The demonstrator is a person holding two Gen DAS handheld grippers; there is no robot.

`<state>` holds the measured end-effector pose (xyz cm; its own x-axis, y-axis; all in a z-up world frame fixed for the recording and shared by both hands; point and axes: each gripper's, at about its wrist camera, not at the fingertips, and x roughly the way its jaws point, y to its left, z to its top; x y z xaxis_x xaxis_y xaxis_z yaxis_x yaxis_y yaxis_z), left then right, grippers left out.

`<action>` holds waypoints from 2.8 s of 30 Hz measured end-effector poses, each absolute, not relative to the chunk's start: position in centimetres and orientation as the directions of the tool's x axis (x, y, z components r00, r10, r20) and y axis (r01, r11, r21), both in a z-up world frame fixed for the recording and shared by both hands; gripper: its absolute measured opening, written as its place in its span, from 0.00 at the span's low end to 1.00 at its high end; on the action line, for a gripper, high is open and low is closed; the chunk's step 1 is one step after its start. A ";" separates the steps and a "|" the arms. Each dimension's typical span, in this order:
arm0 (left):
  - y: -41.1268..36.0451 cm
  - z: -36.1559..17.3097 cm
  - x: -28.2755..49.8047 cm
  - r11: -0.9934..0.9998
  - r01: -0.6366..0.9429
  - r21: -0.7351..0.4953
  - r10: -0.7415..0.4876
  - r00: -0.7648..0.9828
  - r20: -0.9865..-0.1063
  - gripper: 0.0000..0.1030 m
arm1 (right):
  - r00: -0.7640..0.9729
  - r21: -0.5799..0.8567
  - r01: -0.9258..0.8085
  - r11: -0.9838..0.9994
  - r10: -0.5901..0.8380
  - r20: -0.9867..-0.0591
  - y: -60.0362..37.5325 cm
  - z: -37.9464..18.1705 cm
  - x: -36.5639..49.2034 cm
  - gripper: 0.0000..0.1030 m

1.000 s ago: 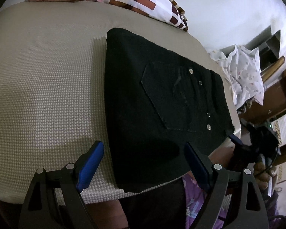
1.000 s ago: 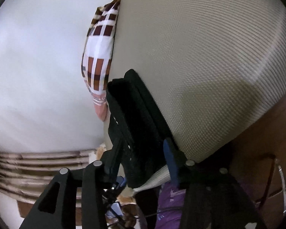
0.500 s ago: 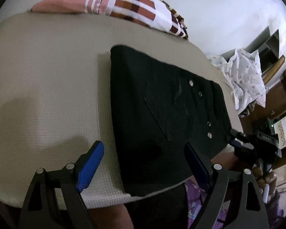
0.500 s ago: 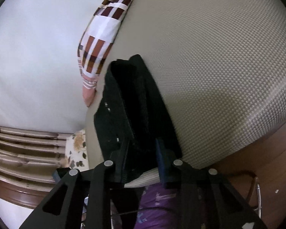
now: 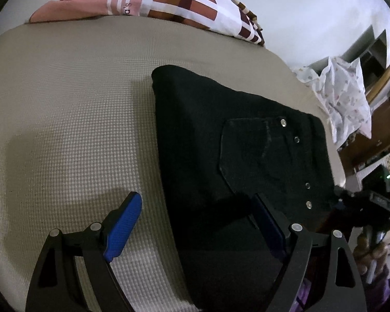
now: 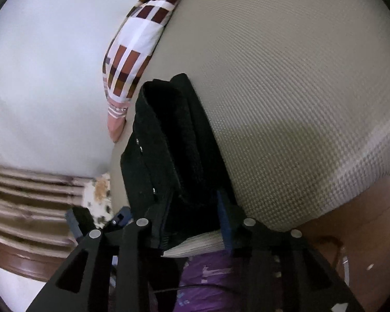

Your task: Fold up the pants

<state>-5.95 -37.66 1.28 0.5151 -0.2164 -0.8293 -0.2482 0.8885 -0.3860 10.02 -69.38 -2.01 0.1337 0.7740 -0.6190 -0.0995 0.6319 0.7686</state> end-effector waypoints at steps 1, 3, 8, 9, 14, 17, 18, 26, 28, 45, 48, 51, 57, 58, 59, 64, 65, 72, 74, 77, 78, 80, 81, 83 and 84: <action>-37.8 1.2 -5.8 0.891 -0.243 -0.383 -0.217 0.513 -0.830 0.83 | 0.144 0.753 -0.121 0.647 0.762 -0.631 -69.2 -1.6 10.1 0.42; -38.0 1.1 -5.7 0.895 -0.237 -0.378 -0.217 0.509 -0.833 0.83 | 0.162 0.728 -0.158 0.667 0.745 -0.647 -68.6 -0.9 10.5 0.57; -38.7 0.9 -5.1 0.910 -0.220 -0.351 -0.204 0.500 -0.842 0.83 | 0.164 0.692 -0.213 0.690 0.723 -0.671 -67.2 -0.5 12.0 0.62; -38.9 0.9 -5.1 0.913 -0.218 -0.346 -0.201 0.499 -0.843 0.83 | 0.155 0.692 -0.216 0.689 0.724 -0.673 -66.9 -0.8 12.4 0.62; -39.4 0.9 -4.9 0.927 -0.213 -0.309 -0.170 0.497 -0.851 0.83 | 0.107 0.705 -0.223 0.673 0.736 -0.669 -65.6 -2.1 13.1 0.62; -39.7 0.8 -4.8 0.934 -0.209 -0.291 -0.156 0.494 -0.856 0.84 | 0.104 0.692 -0.261 0.673 0.732 -0.673 -65.1 -2.0 13.1 0.63; -39.8 0.8 -4.7 0.936 -0.208 -0.285 -0.152 0.492 -0.857 0.84 | 0.102 0.692 -0.266 0.671 0.733 -0.672 -65.0 -2.0 13.1 0.63; -40.5 0.7 -4.2 0.954 -0.188 -0.232 -0.115 0.485 -0.867 0.84 | 0.084 0.688 -0.355 0.633 0.754 -0.651 -64.6 -2.1 13.6 0.63; -40.6 0.7 -4.2 0.957 -0.186 -0.222 -0.107 0.483 -0.869 0.86 | 0.071 0.700 -0.345 0.626 0.761 -0.645 -64.7 -2.2 14.2 0.63; -41.1 0.5 -3.2 0.975 -0.161 -0.154 -0.064 0.464 -0.884 0.94 | -0.055 0.770 -0.330 0.546 0.804 -0.593 -63.7 -2.2 15.2 0.99; -41.0 0.4 -3.1 0.975 -0.164 -0.152 -0.061 0.459 -0.886 0.95 | -0.065 0.774 -0.344 0.532 0.809 -0.585 -63.8 -2.1 15.2 0.99; -41.2 0.4 -3.0 0.978 -0.161 -0.133 -0.046 0.455 -0.889 0.98 | -0.082 0.762 -0.372 0.530 0.799 -0.596 -63.5 -2.0 15.2 0.99; -41.2 0.2 -2.8 0.981 -0.159 -0.112 -0.030 0.448 -0.893 0.99 | -0.097 0.756 -0.390 0.526 0.793 -0.601 -63.5 -1.8 15.2 0.99; -41.3 0.2 -2.8 0.980 -0.161 -0.114 -0.030 0.447 -0.894 0.99 | -0.094 0.747 -0.403 0.529 0.788 -0.609 -63.3 -1.7 15.1 0.99; -41.3 0.2 -2.8 0.980 -0.163 -0.117 -0.032 0.448 -0.894 0.99 | -0.093 0.732 -0.423 0.535 0.778 -0.622 -63.0 -1.6 14.9 1.00; -41.5 0.1 -2.9 0.979 -0.153 -0.134 -0.051 0.454 -0.890 0.99 | -0.082 0.662 -0.497 0.561 0.729 -0.679 -61.8 -1.1 14.3 0.98; -41.5 0.2 -2.9 0.981 -0.147 -0.130 -0.049 0.460 -0.887 0.98 | -0.077 0.646 -0.511 0.567 0.719 -0.691 -61.6 -1.0 14.2 0.96; -42.6 0.6 -3.0 0.990 -0.110 -0.083 -0.019 0.487 -0.873 0.76 | -0.062 0.633 -0.503 0.588 0.706 -0.705 -62.5 -1.7 14.6 0.46; -42.6 0.7 -3.1 0.992 -0.106 -0.073 -0.012 0.490 -0.872 0.73 | -0.064 0.648 -0.491 0.582 0.718 -0.693 -62.8 -2.0 14.8 0.43; -42.8 0.8 -3.0 0.994 -0.098 -0.057 -0.002 0.487 -0.873 0.72 | -0.085 0.675 -0.481 0.559 0.737 -0.671 -62.9 -2.4 15.2 0.45; -42.8 0.8 -3.0 0.994 -0.098 -0.056 -0.002 0.485 -0.874 0.72 | -0.092 0.686 -0.473 0.553 0.743 -0.663 -63.0 -2.5 15.3 0.46; -42.7 0.8 -3.0 0.994 -0.099 -0.056 -0.001 0.484 -0.875 0.72 | -0.114 0.708 -0.466 0.531 0.758 -0.643 -63.0 -2.7 15.6 0.52; -42.8 0.8 -3.0 0.994 -0.099 -0.055 0.000 0.483 -0.876 0.72 | -0.130 0.728 -0.460 0.509 0.772 -0.622 -63.0 -2.7 15.7 0.61; -42.6 0.8 -2.8 0.993 -0.101 -0.058 -0.003 0.480 -0.877 0.73 | -0.159 0.762 -0.446 0.470 0.795 -0.585 -62.8 -2.8 15.8 0.73; -42.5 0.7 -2.8 0.993 -0.103 -0.063 -0.006 0.478 -0.878 0.74 | -0.161 0.754 -0.460 0.469 0.791 -0.590 -62.4 -2.7 15.8 0.76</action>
